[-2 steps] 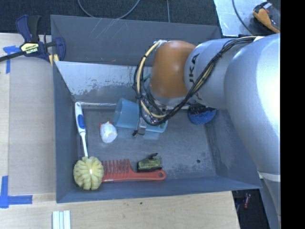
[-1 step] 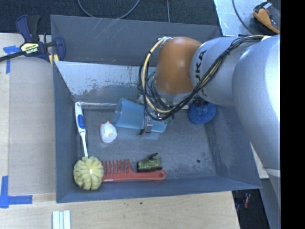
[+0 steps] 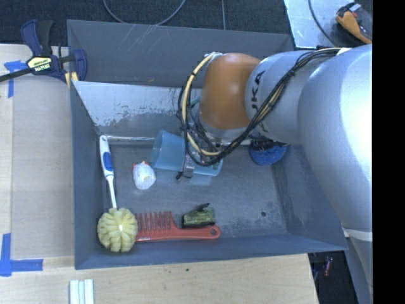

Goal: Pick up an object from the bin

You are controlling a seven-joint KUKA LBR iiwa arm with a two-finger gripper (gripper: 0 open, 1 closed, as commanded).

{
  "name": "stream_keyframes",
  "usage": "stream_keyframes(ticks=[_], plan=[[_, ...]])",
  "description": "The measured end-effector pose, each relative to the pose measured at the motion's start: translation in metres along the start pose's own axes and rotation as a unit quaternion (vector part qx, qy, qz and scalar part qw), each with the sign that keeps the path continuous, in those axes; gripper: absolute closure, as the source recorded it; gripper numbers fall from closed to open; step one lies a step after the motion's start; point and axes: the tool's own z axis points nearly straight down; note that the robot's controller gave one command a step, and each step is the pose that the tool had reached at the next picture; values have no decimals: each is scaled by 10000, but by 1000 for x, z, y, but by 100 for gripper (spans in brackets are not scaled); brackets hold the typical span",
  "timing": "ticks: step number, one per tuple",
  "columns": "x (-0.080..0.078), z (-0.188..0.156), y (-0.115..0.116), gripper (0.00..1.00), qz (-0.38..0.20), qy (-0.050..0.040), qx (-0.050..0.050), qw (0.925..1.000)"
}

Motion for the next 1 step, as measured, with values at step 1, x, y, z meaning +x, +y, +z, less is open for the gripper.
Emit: stream_keyframes(ticks=[1], plan=[[-10,-1,-8,100,-473,-6,-3,9989]])
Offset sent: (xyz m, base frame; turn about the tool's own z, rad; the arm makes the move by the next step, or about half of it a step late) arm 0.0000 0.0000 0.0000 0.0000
